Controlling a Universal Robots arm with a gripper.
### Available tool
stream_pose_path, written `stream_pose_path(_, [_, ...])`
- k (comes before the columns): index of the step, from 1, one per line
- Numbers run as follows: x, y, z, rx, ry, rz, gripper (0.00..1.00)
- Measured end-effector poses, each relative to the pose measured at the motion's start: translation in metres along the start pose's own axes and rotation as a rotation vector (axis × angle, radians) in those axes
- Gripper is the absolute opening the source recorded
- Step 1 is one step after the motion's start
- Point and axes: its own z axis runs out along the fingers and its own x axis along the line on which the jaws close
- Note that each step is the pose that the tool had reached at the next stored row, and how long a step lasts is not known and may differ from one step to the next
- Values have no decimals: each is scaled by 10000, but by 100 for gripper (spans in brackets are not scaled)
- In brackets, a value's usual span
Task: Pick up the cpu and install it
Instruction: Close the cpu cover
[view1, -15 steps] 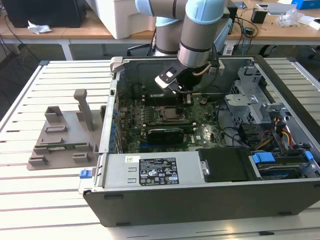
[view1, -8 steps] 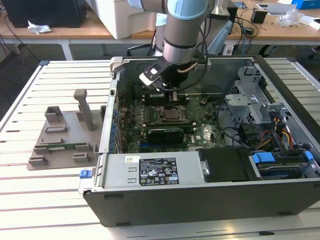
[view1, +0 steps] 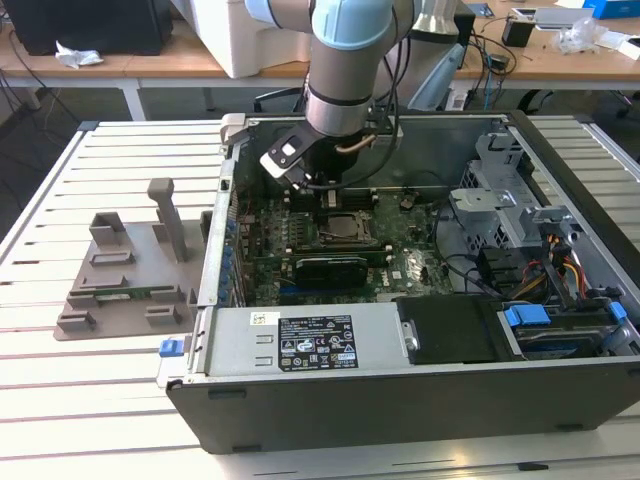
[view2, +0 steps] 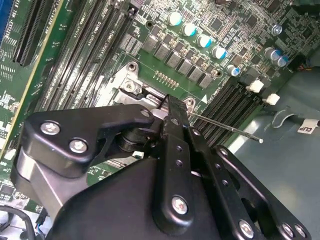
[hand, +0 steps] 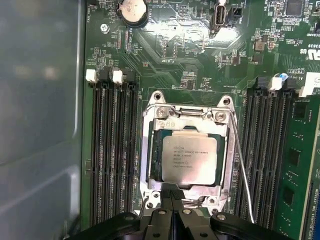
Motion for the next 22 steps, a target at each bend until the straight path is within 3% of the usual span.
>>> stream_pose_path(3, [-2, 8, 2, -5, 14, -2, 11])
stream_pose_path(8, [-11, 101, 0, 33, 18, -1, 11])
stream_pose_path(11, [-23, 287, -3, 120, 39, 3, 11])
stream_pose_path(17, [-38, 557, -15, 226, 51, 10, 11])
stream_pose_path(19, [-39, 578, -38, 227, 50, 9, 11])
stream_pose_path(22, [-41, 560, -134, 215, 49, 3, 11])
